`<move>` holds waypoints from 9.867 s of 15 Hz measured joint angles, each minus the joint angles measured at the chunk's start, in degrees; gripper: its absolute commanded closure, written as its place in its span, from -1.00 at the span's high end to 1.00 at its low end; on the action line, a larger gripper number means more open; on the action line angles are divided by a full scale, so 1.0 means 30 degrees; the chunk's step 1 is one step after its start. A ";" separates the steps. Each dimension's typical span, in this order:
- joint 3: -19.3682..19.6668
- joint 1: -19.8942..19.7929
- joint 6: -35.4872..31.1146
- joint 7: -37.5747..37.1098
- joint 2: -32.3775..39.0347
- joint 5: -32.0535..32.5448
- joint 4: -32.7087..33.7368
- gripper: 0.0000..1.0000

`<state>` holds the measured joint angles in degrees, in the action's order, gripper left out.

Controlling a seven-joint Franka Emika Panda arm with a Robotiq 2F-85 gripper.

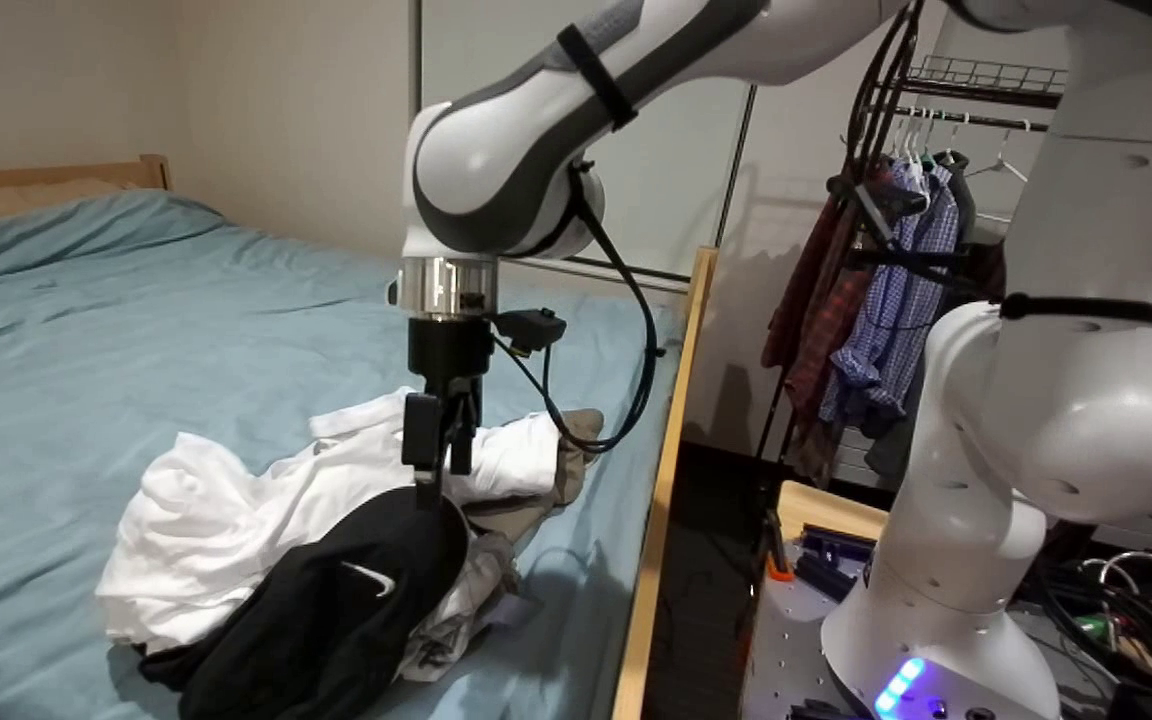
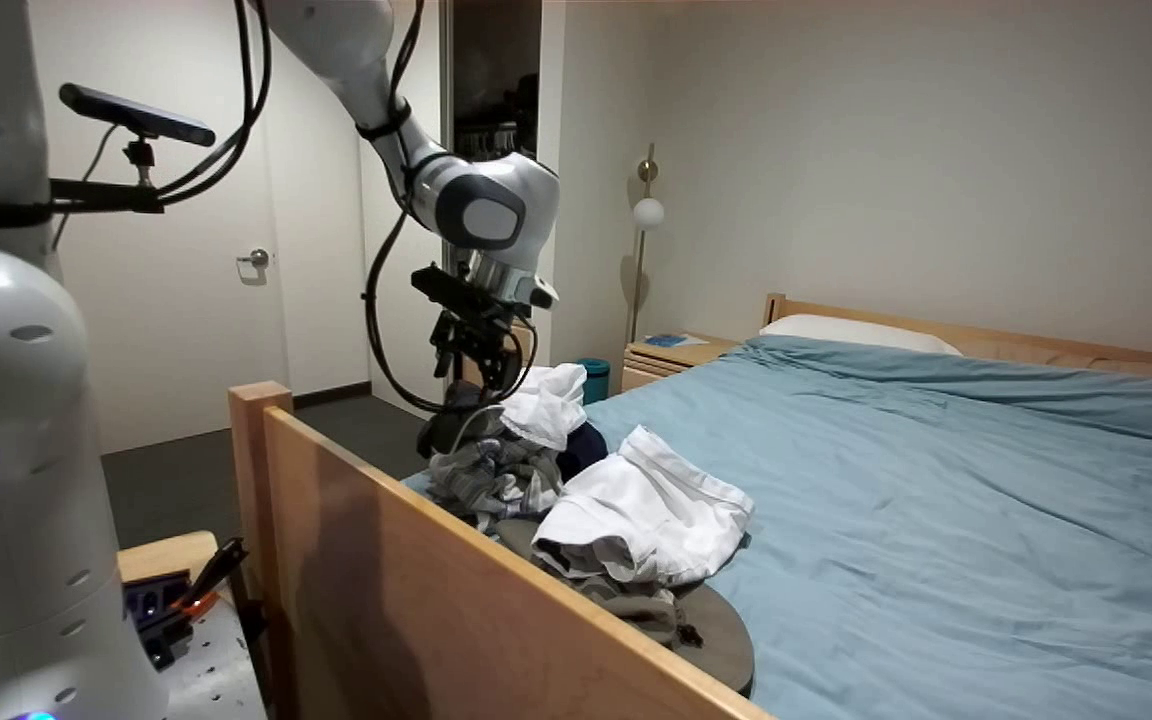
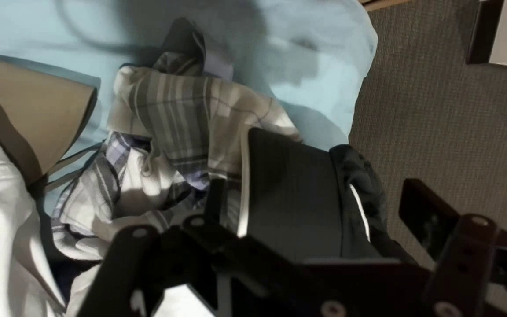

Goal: Move the black cap to the right

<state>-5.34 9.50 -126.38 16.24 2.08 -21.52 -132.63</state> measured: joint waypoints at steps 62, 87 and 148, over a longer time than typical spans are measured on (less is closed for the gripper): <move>0.3640 -0.2617 0.1681 0.3431 -0.7501 -0.0999 0.1289 -0.83; 0.8458 -0.3796 1.0099 1.0422 -0.4465 -1.2723 0.2997 -0.85; 0.9996 -1.0632 0.2727 0.8642 0.8222 -2.2640 0.4008 1.00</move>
<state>24.65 -22.39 -118.20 42.17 26.75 -89.44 -120.61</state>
